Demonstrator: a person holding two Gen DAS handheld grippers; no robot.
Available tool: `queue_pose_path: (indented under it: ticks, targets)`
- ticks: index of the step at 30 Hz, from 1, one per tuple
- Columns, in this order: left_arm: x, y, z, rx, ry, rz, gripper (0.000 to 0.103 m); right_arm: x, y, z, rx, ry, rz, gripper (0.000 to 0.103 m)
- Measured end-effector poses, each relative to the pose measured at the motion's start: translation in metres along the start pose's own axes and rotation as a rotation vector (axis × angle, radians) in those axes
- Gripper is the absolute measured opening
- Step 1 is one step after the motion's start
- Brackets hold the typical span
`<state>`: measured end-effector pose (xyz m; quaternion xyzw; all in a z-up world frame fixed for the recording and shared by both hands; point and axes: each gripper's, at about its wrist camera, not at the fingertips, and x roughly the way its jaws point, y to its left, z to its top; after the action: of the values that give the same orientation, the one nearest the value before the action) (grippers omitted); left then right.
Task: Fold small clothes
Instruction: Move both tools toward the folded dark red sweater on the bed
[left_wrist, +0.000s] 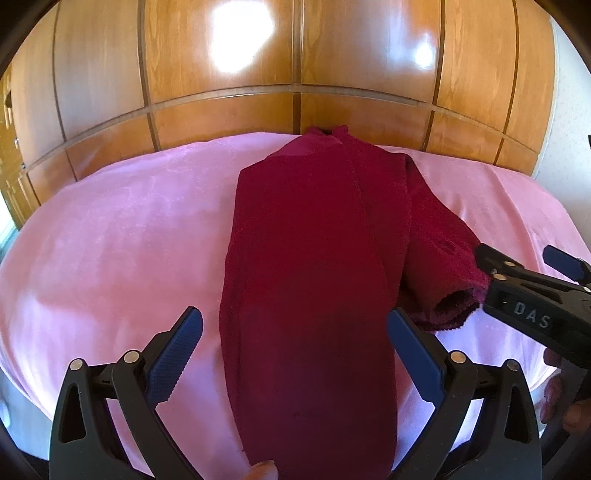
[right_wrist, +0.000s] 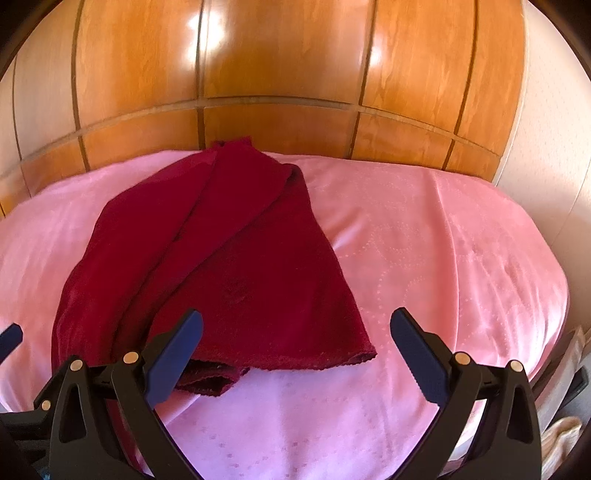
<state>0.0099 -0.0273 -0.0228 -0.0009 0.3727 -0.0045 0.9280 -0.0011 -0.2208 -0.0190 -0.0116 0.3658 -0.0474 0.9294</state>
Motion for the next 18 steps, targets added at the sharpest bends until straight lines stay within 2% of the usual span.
queue_pose_path:
  ticks: [4, 7, 18]
  targets:
    - [-0.005, 0.004, 0.001, -0.023, -0.021, -0.007, 0.099, -0.003, -0.003, 0.002, 0.025, -0.005, 0.009, 0.101]
    - [-0.007, 0.004, -0.001, -0.014, -0.021, -0.010, 0.099, -0.010, -0.004, 0.000, 0.029, -0.028, 0.018, 0.101]
    - [-0.003, 0.001, -0.002, 0.006, -0.009, -0.033, 0.099, -0.007, -0.012, 0.000, 0.048, -0.021, 0.026, 0.101]
